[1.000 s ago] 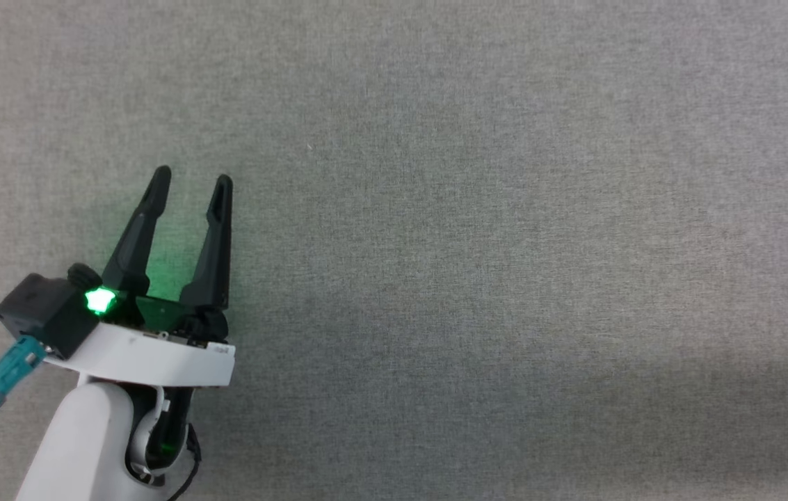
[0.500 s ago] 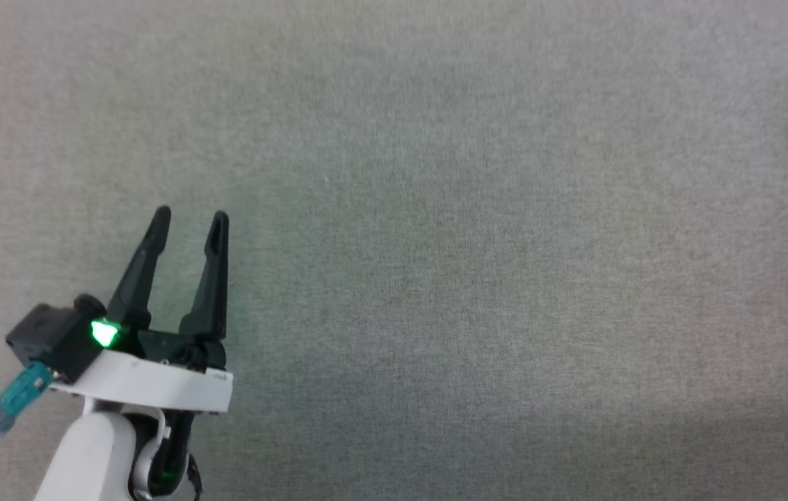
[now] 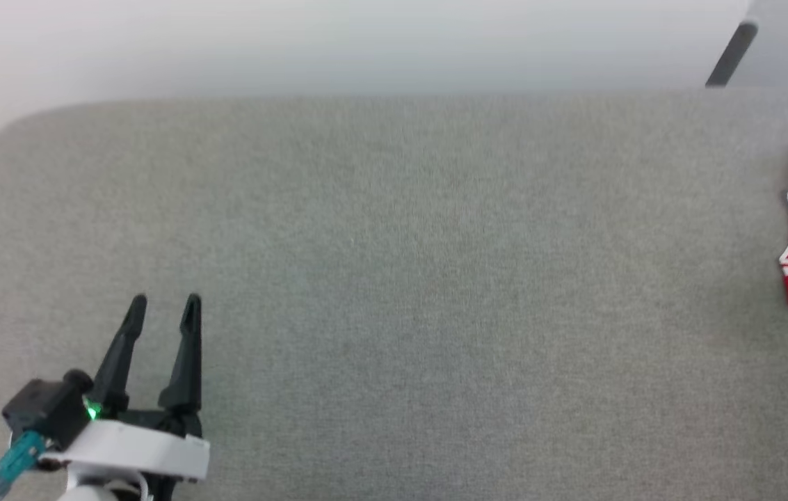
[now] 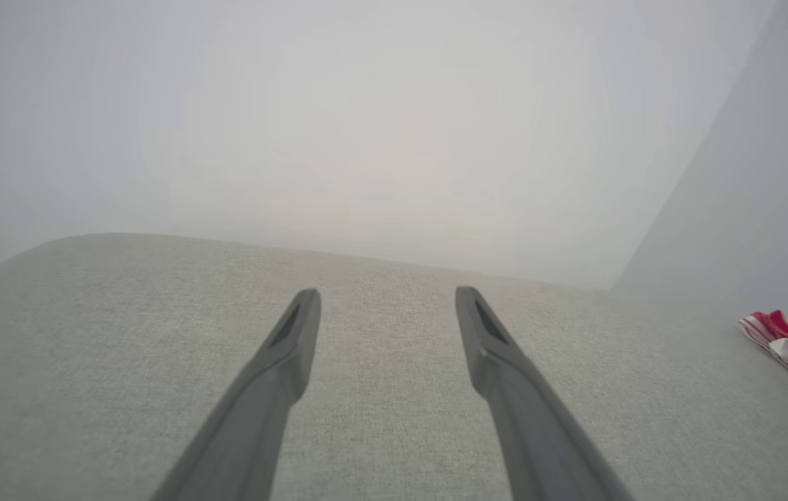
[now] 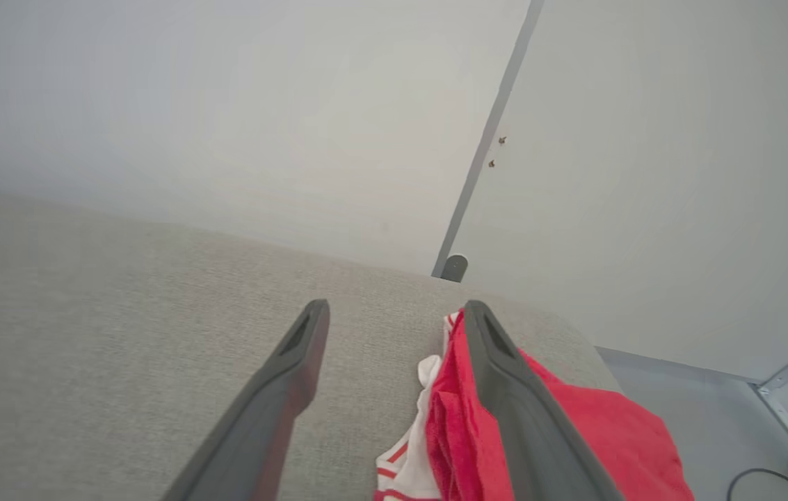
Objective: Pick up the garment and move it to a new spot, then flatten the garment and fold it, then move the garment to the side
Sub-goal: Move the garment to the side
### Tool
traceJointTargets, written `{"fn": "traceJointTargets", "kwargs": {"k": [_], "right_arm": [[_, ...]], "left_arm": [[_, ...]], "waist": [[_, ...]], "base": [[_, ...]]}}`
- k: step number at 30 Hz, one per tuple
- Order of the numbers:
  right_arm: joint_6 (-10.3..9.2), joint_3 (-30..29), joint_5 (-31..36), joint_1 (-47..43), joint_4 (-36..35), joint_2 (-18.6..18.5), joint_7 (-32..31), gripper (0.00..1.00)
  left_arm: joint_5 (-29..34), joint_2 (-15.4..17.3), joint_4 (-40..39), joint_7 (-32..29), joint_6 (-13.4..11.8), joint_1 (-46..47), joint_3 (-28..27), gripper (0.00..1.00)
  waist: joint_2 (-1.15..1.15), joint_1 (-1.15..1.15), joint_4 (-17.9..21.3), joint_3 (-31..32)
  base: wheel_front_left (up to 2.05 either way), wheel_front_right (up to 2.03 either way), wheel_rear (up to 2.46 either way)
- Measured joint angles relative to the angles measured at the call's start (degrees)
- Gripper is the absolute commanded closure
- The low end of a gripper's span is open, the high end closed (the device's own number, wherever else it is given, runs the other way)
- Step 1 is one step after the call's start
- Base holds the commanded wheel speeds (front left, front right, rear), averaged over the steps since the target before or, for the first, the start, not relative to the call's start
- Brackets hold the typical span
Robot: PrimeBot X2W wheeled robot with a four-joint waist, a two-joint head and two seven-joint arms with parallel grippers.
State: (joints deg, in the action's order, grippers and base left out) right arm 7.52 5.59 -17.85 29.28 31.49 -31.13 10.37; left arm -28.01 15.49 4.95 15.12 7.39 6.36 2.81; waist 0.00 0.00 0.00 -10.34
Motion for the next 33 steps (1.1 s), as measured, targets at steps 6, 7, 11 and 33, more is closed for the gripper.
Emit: {"fn": "traceJointTargets", "kwargs": {"k": [6,7,11,33], "right_arm": [[0.0,-0.81,-3.12,-7.44,-2.52,3.76,2.09,0.0],[0.0,-1.7,-3.66,-12.55,-4.56,6.04,2.79,0.0],[0.0,-3.08,-3.69,-16.96,-6.95,8.11,3.35,0.0],[0.0,-7.53,-2.89,-33.7,-12.88,17.83,4.59,0.0]], "left_arm": [[1.34,-0.42,0.74,0.0,0.0,-3.95,-2.96,0.0],[1.85,-0.68,0.86,0.0,0.0,-6.08,-4.36,0.0],[2.53,-0.85,1.21,0.0,0.0,-7.73,-5.83,0.0],[2.82,-1.19,2.13,0.0,0.0,-12.08,-8.12,0.0]], "waist": [[0.0,0.0,-1.04,5.1],[0.0,0.0,-2.21,7.91],[0.0,0.0,-3.98,9.74],[0.0,0.0,-9.64,13.96]], "base": [[0.0,0.0,0.0],[0.0,0.0,0.0],[0.0,0.0,0.0],[0.0,0.0,0.0]]}}
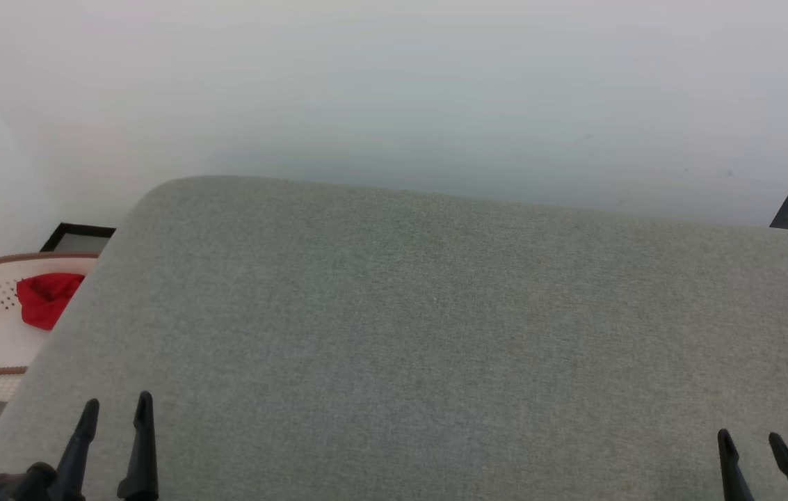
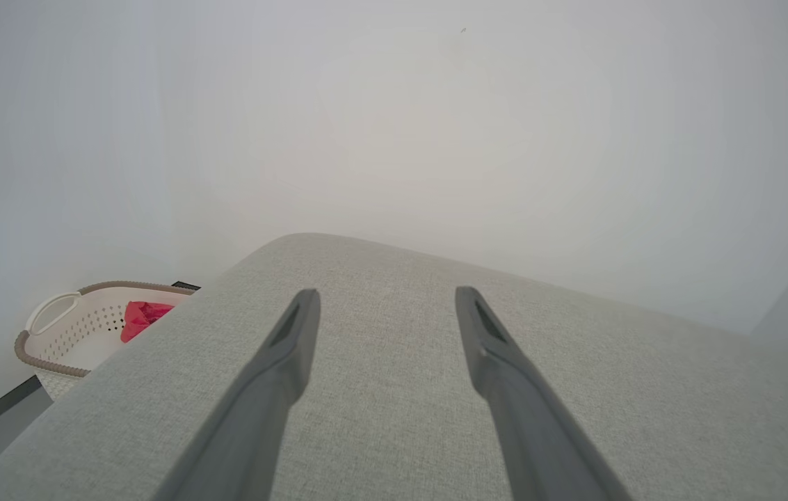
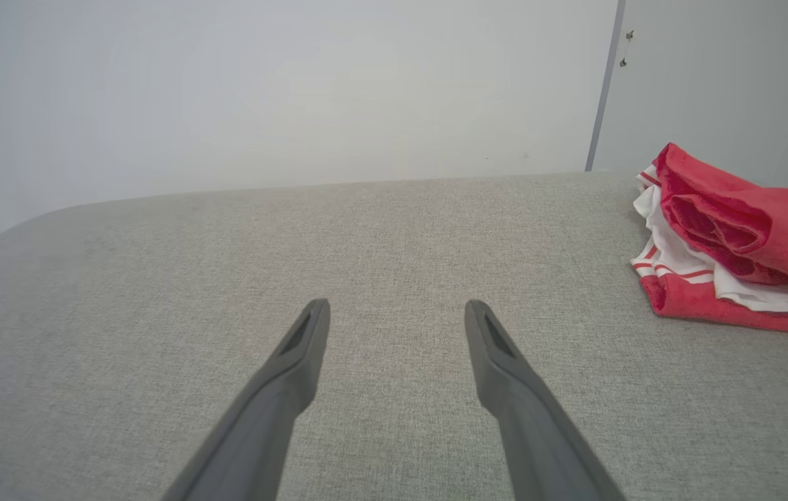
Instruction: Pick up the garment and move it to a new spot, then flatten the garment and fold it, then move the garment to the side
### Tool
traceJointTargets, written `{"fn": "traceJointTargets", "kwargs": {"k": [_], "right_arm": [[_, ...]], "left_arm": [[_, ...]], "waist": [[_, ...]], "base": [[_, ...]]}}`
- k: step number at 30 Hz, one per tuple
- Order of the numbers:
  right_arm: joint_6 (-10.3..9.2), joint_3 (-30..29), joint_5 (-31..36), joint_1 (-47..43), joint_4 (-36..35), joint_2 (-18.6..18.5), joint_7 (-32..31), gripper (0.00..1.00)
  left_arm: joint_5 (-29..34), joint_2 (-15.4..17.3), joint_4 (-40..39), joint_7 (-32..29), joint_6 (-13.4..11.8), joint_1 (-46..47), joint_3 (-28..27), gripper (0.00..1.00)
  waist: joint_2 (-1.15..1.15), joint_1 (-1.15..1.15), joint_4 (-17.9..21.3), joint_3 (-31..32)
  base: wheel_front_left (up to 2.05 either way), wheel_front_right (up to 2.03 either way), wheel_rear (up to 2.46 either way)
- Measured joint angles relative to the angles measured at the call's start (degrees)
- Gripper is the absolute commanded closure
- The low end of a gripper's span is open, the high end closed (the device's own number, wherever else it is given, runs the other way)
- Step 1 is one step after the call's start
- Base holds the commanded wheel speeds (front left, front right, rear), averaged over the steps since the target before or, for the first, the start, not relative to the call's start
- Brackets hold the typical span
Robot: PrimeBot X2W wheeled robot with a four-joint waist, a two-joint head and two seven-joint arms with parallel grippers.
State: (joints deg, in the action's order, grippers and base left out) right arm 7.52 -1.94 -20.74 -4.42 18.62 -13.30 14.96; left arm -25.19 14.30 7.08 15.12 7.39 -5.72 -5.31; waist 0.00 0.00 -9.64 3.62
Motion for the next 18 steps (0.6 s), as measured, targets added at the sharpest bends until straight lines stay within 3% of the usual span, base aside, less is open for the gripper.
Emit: {"fn": "traceJointTargets", "kwargs": {"k": [14,15,18], "right_arm": [[0.0,0.07,0.09,-1.05,-0.63,0.92,0.01,0.0],[0.0,0.11,0.08,-1.05,-0.63,0.92,0.01,1.0],[0.0,0.34,0.09,-1.2,0.57,1.55,-0.18,1.0]], "left_arm": [[0.2,0.62,-0.03,0.0,0.0,-0.03,1.69,0.0],[0.2,0.77,-0.02,0.0,0.0,-0.02,2.07,1.0],[0.05,-0.08,1.21,-0.04,-0.02,-0.5,2.63,1.0]], "waist": [[0.0,0.0,0.82,-0.14],[0.0,0.0,0.87,-0.16],[0.0,0.0,0.92,-0.18]], "base": [[0.0,0.0,0.0],[0.0,0.0,0.0],[0.0,0.0,0.0]]}}
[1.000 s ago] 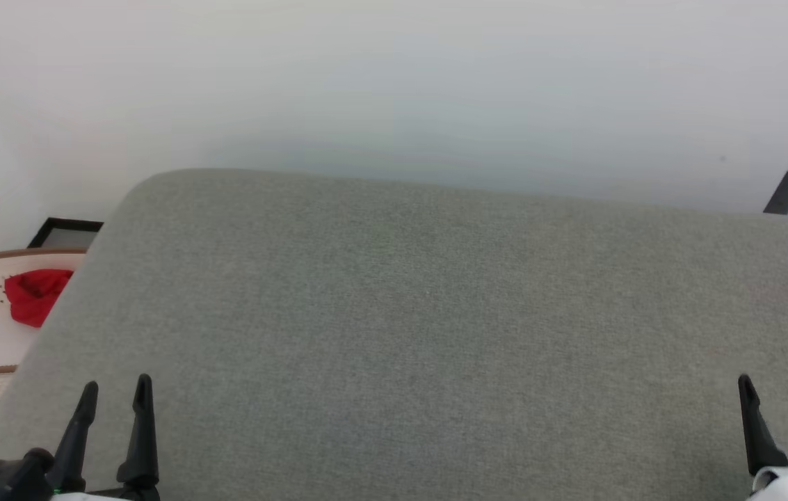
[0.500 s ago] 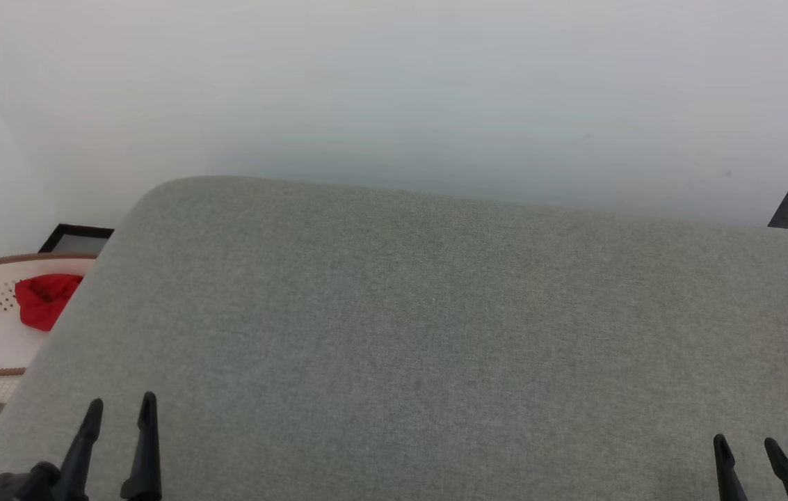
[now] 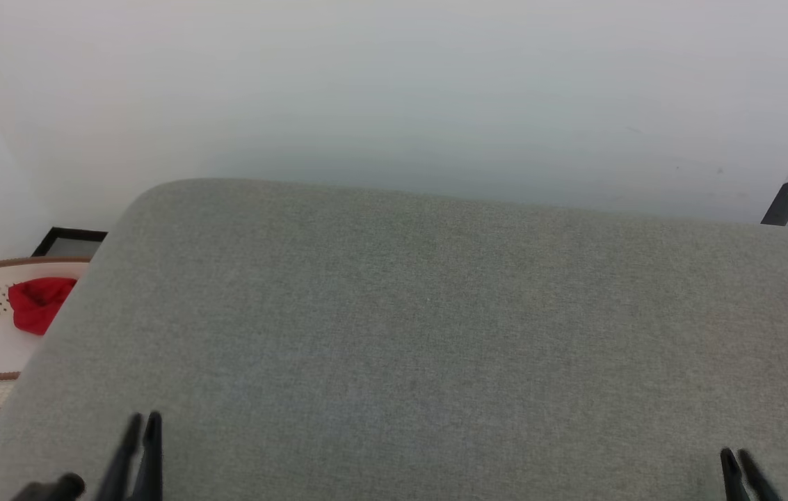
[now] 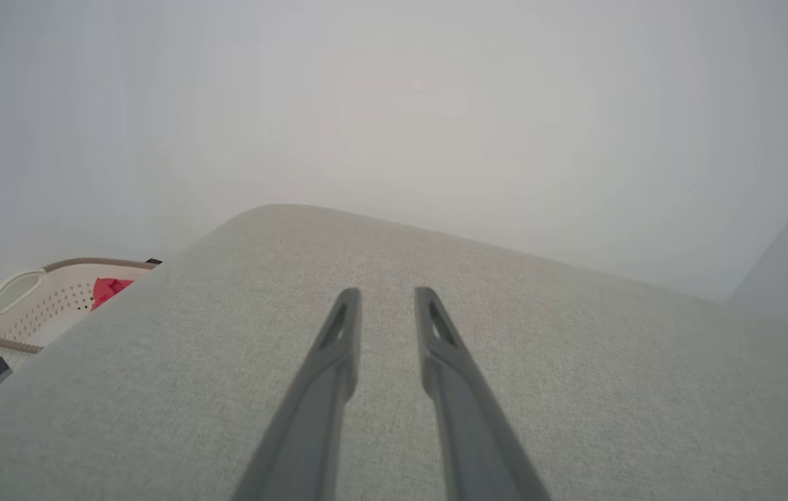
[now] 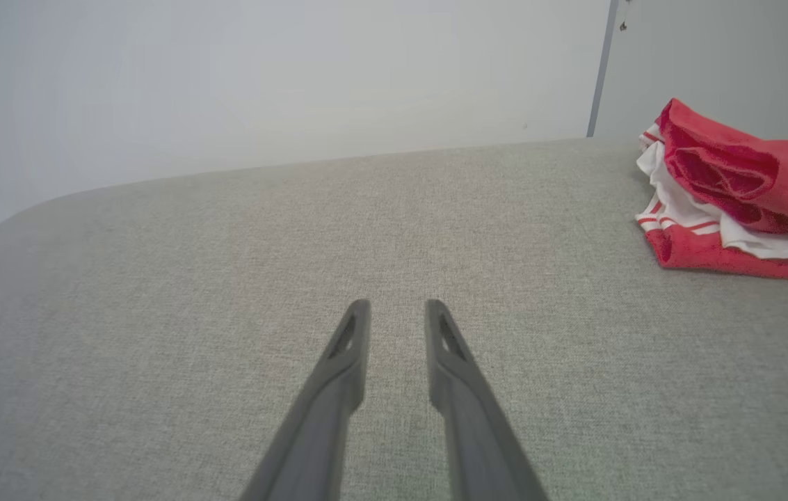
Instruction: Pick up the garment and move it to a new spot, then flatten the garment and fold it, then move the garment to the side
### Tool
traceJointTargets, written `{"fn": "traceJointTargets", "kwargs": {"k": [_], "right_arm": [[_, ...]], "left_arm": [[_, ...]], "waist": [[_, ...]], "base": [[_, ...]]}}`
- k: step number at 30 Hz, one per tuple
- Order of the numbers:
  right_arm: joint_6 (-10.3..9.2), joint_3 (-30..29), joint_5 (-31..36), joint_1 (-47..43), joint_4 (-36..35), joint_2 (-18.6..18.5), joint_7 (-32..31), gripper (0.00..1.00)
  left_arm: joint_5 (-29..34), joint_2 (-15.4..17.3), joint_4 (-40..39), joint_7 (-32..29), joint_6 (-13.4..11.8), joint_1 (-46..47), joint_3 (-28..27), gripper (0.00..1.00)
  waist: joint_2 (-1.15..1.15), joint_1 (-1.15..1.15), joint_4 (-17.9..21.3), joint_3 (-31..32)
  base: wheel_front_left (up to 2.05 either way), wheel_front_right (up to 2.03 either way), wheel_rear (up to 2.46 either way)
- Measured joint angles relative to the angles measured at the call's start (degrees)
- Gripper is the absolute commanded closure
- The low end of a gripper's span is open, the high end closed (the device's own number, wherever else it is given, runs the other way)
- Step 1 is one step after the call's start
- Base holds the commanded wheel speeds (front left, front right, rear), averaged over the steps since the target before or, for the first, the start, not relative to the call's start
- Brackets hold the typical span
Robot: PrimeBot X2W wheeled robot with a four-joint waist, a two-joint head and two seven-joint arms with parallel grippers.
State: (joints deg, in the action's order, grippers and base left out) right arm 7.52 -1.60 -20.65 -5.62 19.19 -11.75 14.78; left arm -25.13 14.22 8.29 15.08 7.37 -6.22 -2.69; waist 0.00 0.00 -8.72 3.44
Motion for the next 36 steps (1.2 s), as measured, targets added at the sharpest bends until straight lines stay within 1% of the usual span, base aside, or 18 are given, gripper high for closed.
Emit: {"fn": "traceJointTargets", "kwargs": {"k": [5,19,36], "right_arm": [[0.0,0.19,-1.01,-0.2,1.86,1.35,-0.8,1.0],[0.0,-0.62,-14.16,0.97,0.76,2.65,-4.6,1.0],[0.0,-1.63,-27.38,3.18,-0.57,4.0,-8.33,1.0]], "left_arm": [[-1.19,-1.8,2.27,-0.55,0.0,-1.16,0.54,1.0],[-13.37,-3.39,2.86,-4.5,0.0,0.7,-0.15,1.0],[-25.71,-5.2,3.55,-8.46,-0.01,3.4,-1.07,1.0]], "waist": [[0.0,0.0,0.15,-0.05],[0.0,0.0,1.12,-0.45],[0.0,0.0,2.28,-0.94]], "base": [[0.0,0.0,0.0],[0.0,0.0,0.0],[0.0,0.0,0.0]]}}
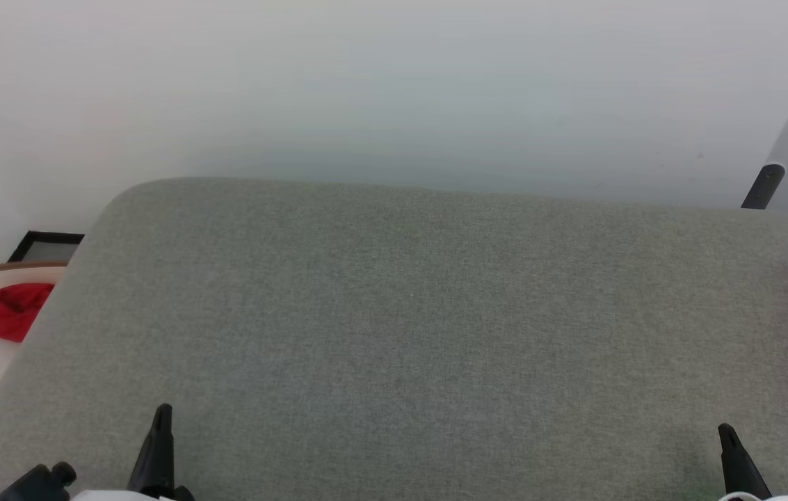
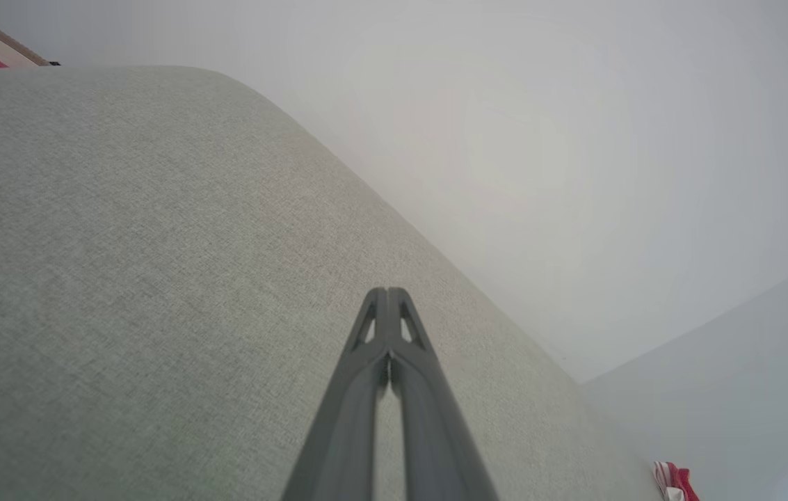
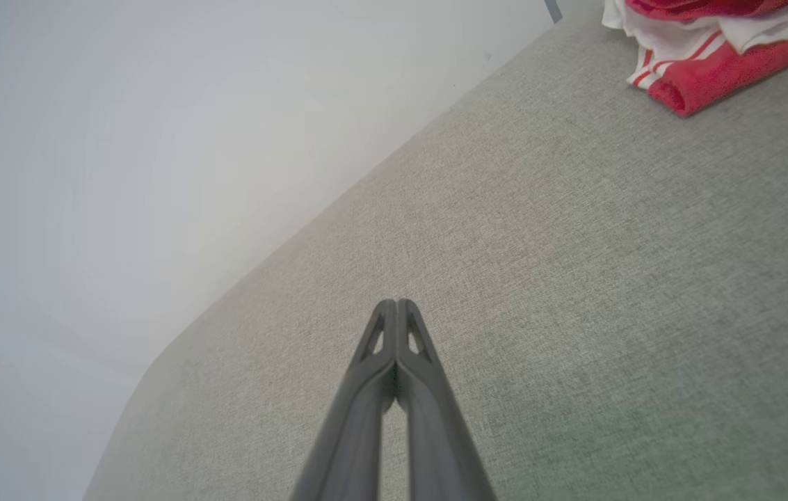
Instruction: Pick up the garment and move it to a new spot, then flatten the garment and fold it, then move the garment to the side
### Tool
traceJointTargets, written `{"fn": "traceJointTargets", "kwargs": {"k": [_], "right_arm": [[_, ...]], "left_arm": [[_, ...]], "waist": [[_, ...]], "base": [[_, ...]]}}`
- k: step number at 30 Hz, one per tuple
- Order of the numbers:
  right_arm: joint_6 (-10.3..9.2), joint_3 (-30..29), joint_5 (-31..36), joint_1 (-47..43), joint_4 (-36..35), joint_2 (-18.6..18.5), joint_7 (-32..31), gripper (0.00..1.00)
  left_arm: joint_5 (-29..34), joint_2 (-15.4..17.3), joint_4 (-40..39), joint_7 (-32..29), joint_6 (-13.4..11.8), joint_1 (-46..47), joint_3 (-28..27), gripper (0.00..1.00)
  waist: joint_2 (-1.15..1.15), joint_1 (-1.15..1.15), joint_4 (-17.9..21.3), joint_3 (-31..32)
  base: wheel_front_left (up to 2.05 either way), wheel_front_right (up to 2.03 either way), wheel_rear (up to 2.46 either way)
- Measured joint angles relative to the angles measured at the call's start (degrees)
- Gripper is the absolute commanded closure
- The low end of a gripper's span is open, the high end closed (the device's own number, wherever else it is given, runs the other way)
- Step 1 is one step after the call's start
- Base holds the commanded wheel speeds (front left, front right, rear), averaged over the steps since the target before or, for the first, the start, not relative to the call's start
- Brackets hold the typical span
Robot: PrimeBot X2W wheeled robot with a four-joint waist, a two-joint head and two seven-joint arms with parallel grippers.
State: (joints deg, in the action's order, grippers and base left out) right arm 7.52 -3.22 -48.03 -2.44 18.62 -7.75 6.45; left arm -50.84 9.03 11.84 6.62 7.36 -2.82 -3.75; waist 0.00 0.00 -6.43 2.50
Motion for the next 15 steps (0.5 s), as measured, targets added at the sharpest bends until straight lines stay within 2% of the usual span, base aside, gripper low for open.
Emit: {"fn": "traceJointTargets", "kwargs": {"k": [15], "right_arm": [[0.0,-0.66,-9.76,1.94,-1.0,1.09,-2.98,1.0]], "left_arm": [[-9.29,-1.43,0.43,-2.9,0.0,1.91,-0.58,1.0]], "waist": [[0.0,0.0,1.03,-0.43]], "base": [[0.0,0.0,0.0]]}}
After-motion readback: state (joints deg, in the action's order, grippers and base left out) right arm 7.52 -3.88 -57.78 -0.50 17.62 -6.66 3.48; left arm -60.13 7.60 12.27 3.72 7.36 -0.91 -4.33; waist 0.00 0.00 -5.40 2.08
